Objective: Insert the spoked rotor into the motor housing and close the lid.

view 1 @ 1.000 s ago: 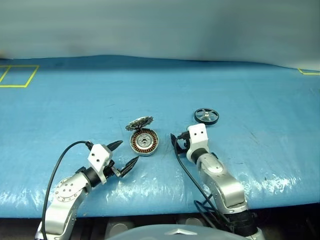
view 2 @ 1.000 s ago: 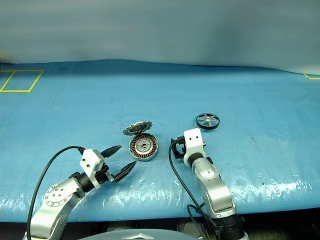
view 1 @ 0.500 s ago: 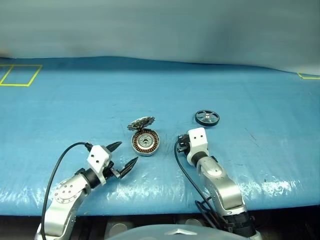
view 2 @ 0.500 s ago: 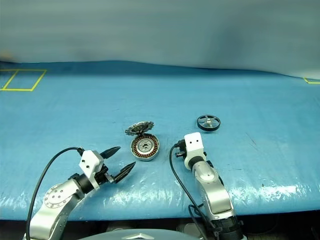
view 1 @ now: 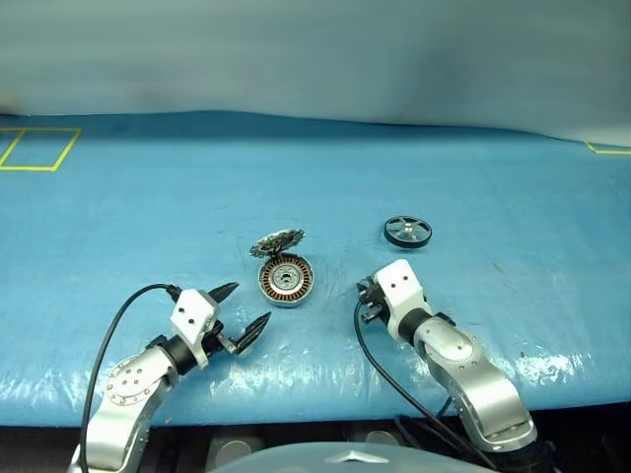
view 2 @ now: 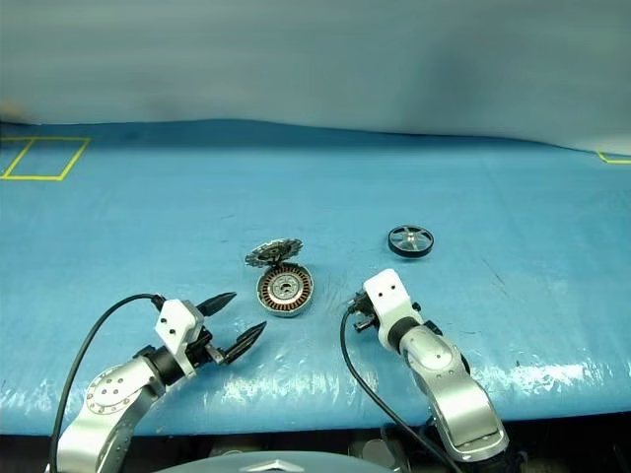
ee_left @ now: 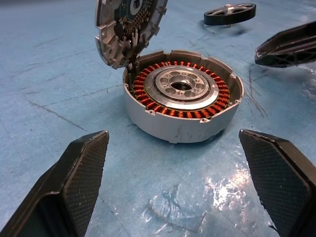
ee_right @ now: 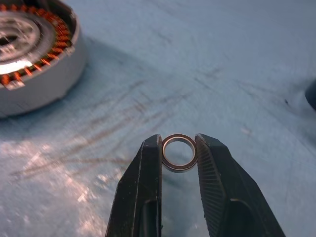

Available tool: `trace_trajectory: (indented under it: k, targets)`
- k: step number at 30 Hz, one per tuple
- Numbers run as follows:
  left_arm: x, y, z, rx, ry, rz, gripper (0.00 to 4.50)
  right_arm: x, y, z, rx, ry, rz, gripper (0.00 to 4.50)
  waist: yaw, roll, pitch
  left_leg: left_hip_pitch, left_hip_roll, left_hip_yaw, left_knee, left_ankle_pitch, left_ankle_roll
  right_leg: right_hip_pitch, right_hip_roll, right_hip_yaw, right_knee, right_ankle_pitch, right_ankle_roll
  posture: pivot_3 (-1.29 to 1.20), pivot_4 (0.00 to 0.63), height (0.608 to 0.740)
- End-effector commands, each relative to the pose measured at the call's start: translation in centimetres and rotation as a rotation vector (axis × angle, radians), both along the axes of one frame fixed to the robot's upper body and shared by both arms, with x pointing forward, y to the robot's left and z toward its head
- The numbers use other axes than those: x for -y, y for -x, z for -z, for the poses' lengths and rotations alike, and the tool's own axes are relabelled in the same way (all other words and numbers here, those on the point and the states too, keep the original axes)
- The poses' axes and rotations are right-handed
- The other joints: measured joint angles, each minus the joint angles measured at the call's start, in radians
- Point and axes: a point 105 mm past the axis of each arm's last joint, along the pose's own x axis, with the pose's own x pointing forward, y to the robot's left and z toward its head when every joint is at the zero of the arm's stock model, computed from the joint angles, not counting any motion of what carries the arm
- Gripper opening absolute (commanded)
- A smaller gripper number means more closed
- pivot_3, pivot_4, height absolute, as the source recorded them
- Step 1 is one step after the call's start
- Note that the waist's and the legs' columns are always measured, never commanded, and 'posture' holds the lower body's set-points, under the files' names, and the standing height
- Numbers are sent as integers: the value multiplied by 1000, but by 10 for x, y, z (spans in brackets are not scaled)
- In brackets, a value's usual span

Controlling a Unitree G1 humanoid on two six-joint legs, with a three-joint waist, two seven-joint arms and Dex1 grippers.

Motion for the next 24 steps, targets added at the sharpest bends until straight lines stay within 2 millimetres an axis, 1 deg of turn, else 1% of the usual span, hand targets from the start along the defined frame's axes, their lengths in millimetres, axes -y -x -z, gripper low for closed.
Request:
trace_trajectory:
  k: [1, 4, 5, 9, 17, 24]
  targets:
    - [3, 0, -7, 45, 1, 16, 4500, -28, 3, -26, 51, -59, -105, 659, 2, 0, 0, 0, 0, 0, 0, 0, 0, 0, 0, 0, 0, 0, 0, 0, 150, 740]
    - [2, 0, -5, 42, -2, 11, 4500, -49, 4, -33, 43, -98, -159, 659, 4, 0, 0, -1, 0, 0, -1, 0, 0, 0, 0, 0, -1, 0, 0, 0, 150, 740]
    - [2, 1, -5, 42, -2, 9, 4500, -53, 4, -33, 37, -109, -169, 659, 4, 0, 0, -2, 0, 0, -1, 0, 0, -1, 0, 0, -1, 0, 0, 0, 150, 740]
    - [1, 1, -5, 44, 2, -1, 4500, -69, 2, -30, 17, -114, -195, 659, 4, 0, 0, -2, 0, 0, 0, 0, 0, -1, 0, 0, -1, 0, 0, 0, 150, 740]
    - [1, 2, -5, 42, 0, -13, 4500, -89, -1, -19, -21, -115, -248, 659, 1, 0, 0, -1, 0, 0, 0, 0, 0, -1, 0, 0, 0, 0, 0, 0, 150, 740]
    - [2, 2, -5, 41, -6, -16, 4500, -101, -7, -12, -49, -135, -255, 659, 0, 0, 0, -1, 0, 0, 0, 0, 0, -1, 0, 0, 0, 0, 0, 0, 150, 740]
